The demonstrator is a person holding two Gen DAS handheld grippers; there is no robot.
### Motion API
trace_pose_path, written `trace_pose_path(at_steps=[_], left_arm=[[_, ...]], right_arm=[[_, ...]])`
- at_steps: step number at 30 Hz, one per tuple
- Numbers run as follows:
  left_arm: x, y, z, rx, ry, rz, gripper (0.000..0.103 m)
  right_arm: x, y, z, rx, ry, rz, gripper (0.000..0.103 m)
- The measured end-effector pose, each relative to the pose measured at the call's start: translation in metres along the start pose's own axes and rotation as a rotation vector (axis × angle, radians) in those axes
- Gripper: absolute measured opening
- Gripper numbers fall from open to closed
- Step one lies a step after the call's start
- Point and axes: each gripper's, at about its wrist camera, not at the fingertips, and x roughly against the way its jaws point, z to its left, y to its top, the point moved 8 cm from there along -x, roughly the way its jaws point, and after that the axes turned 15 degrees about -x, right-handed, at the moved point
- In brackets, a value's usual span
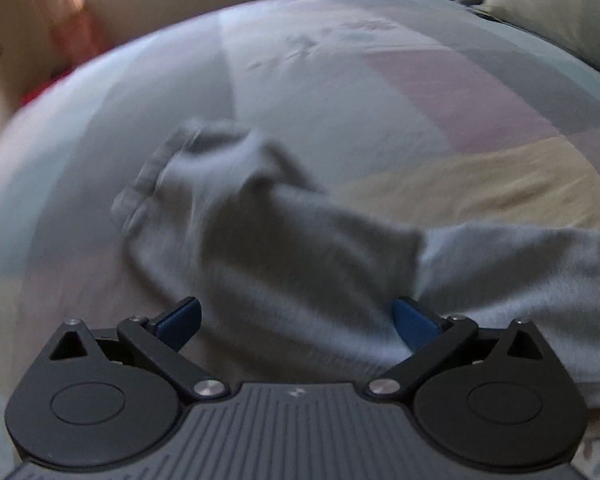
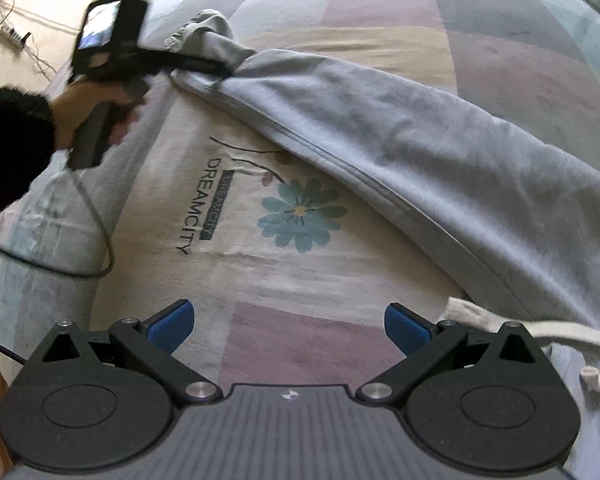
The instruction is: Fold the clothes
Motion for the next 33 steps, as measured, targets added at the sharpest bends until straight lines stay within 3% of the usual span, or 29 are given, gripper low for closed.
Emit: trace_pose_path(at_steps=[3,8,17,27,33], left_arm=[[0.015,-0.011,-0.002,-0.018,0.011,0.024,0.101],[0.062,-0.018,-0.033,-0.096,0.004,-0.032,0.1],[0.109,-0.049,-0.114,-0.192,-0.117,-0.015,0.101],[0.141,-0.063,-0.185,-0.239,-0.254,-0.012,0.101],[0.148,-0.069,-0.216,-0.265,-0.314,-0.011,0.101]], right_arm=[[0.001,-0.003,-0.006,-0.02,0.002,0.006,0.103],[0.007,-0.017,-0.008,-0.003,0.001,0.014,0.103],[0.022,-0.061,-0.01,0.057,-0.01,0.059,0.103],[0.028,-0.135,-0.026,0.001,-0.042,0.152,0.103],[0.009,-0.16,-0.041,-0.034,-0.109,0.163,0.103]])
